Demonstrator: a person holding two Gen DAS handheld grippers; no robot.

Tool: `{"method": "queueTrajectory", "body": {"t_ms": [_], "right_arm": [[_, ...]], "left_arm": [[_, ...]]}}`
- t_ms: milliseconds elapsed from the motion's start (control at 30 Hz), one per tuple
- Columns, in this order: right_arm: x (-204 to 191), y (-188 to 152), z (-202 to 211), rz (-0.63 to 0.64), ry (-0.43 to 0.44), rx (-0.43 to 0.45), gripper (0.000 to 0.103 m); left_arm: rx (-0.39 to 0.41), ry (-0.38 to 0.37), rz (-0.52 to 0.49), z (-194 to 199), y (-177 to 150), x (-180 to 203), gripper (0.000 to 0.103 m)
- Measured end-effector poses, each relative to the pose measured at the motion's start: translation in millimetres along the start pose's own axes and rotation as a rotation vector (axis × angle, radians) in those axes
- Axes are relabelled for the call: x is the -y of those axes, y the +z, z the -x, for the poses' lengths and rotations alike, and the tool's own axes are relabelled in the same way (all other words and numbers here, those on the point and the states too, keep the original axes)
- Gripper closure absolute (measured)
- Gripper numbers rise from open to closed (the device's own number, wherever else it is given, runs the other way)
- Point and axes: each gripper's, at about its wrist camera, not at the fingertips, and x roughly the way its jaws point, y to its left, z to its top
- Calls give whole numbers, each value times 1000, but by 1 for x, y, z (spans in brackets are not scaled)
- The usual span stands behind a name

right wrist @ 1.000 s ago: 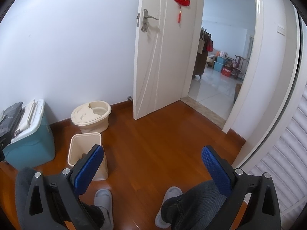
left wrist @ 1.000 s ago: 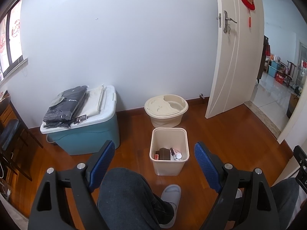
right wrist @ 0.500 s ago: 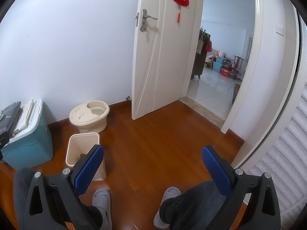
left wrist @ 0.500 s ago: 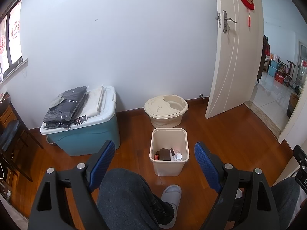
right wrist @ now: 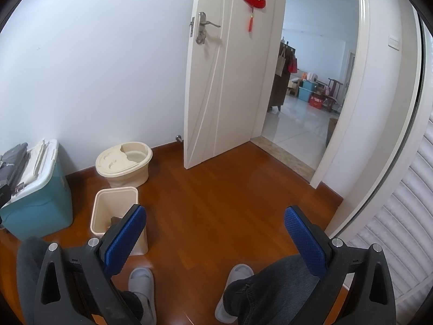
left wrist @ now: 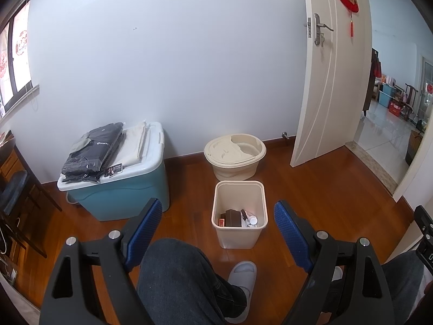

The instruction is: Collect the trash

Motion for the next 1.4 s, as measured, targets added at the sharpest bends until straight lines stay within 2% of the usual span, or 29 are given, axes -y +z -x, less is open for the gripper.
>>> {"method": "queueTrajectory", "body": {"t_ms": [733,867,967,1033,1067,1233,1400], "right_arm": [[11,-5,-9,17,13,-14,1],[15,-6,-10,21,16,-17,1],[17,-5,-12,20,22,-20,1],[19,-5,-12,19,21,-16,1],[21,-5,-12,19,22,-17,1],[25,-5,-15,28,27,-22,1],[30,-4,-19,38,37,-28,1]], "left_arm": [[-11,15,5,-4,1,2,18],[8,86,14,1,2,3,18],[15,35,53,3,3,-2,18],[-20,-35,76,-3,5,-4,17],[-39,-45,77,-7,4,-3,17],[-5,-70,106,0,-3,-2,17],[34,-60,57,6,-4,7,17]]}}
